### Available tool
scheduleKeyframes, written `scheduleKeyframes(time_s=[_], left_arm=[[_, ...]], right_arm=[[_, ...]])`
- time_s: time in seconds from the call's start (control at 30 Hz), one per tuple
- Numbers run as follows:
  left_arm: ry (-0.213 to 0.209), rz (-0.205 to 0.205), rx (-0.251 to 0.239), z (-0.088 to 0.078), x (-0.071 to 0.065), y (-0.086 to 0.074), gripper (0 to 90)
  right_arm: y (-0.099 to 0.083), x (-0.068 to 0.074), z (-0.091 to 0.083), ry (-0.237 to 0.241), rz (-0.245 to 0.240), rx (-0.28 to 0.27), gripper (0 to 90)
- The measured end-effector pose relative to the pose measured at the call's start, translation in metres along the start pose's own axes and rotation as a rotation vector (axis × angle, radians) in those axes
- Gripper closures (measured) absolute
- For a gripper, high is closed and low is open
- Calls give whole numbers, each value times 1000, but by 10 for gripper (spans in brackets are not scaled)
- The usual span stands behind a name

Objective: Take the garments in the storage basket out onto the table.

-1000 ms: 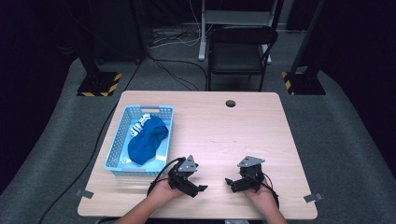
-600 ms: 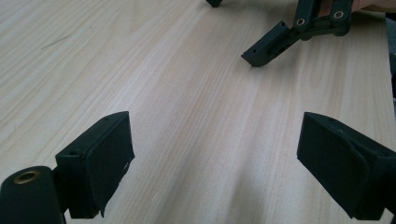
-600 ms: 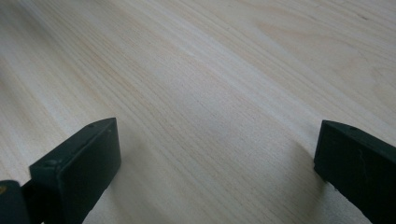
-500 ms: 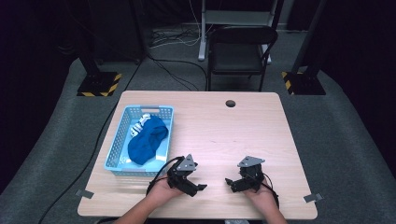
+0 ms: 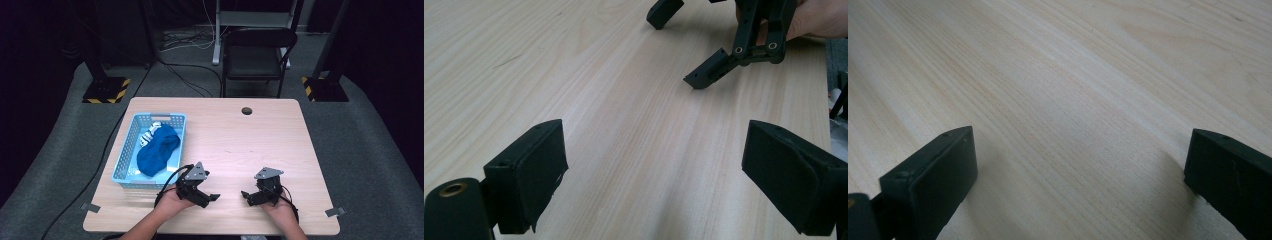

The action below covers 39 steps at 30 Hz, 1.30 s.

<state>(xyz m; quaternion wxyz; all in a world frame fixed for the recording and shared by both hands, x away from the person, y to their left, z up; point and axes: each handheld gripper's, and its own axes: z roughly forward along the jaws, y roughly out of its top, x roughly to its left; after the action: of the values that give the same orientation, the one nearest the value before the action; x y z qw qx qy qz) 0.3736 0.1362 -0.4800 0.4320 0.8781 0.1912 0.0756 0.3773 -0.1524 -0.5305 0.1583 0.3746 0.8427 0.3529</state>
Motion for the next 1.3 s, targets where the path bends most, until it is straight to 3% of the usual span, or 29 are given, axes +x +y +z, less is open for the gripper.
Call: scheduleKeyframes(time_s=[1.3], left_arm=[[68, -35, -65, -30, 17, 4, 105]], right_arm=[[0, 0, 0, 0, 0, 0, 0]])
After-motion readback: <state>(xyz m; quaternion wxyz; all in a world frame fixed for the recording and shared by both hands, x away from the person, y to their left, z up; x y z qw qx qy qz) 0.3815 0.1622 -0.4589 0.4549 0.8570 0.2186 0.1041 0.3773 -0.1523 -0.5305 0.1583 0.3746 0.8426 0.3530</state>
